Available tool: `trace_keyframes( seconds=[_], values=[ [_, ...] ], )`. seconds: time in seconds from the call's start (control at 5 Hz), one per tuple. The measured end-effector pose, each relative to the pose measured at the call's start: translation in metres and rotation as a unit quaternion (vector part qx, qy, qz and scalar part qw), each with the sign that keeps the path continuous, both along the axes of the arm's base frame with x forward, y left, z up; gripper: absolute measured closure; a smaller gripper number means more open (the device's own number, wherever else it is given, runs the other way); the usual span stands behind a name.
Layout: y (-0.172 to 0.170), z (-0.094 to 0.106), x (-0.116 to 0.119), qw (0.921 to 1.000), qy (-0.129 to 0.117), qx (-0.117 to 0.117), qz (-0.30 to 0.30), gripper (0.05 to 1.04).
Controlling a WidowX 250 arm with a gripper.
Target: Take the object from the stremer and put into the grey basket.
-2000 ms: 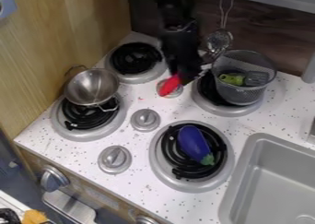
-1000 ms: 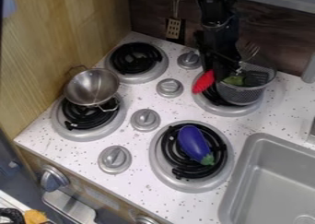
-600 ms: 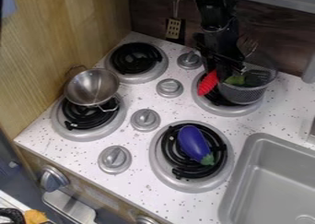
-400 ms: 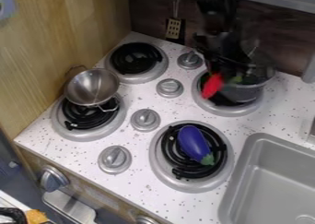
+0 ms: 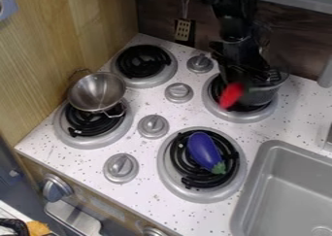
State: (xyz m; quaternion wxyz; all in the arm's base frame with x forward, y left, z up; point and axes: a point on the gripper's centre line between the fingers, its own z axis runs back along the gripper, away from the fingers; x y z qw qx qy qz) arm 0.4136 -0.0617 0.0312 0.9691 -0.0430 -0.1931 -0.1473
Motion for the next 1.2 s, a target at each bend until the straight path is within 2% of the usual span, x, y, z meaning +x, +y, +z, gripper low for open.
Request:
trace_keyframes(
  seconds=[0.2,0.6,0.8,1.0,1.2],
  values=[
    [0.006,0.0,0.001,1.0,-0.002,0.005,0.006,0.111],
    [0.009,-0.001,0.001,0.9998,-0.002,0.019,0.005,0.082],
    [0.015,0.011,0.0,0.9988,-0.033,0.028,0.022,0.082],
    [0.018,0.007,-0.005,0.9961,-0.07,0.017,0.052,0.082],
    [0.023,0.022,-0.005,0.9901,-0.112,0.016,0.083,0.082]
  ],
)
